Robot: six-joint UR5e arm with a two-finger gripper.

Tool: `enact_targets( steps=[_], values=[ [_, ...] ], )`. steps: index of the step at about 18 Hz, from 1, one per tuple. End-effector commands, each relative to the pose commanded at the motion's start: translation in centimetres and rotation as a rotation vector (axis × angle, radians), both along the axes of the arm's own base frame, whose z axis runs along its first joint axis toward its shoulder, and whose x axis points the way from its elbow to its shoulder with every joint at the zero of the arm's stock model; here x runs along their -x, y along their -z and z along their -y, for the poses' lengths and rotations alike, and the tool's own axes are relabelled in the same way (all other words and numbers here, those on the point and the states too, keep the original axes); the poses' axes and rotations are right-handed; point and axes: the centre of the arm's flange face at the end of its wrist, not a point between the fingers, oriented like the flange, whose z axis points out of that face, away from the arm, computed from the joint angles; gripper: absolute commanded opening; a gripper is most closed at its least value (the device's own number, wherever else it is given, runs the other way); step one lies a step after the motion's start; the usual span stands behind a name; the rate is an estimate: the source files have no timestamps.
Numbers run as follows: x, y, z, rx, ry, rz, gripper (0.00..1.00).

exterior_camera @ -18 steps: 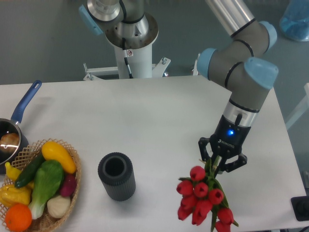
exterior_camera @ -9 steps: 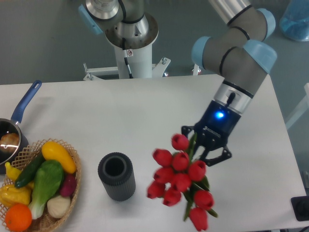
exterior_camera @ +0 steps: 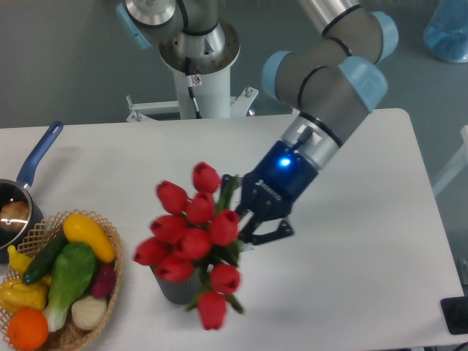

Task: Insert the flowers into the vase
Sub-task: 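Lower the tulip stems into the grey vase opening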

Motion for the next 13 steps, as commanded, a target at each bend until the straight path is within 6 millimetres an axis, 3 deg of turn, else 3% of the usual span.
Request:
enact_targets(
  steps=[8, 13],
  values=[
    [-1.7, -0.4, -0.6, -0.075, 0.060, 0.014, 0.22],
    [-2.4, 1.7, -0.2, -0.130, 0.103, 0.037, 0.22]
  ],
)
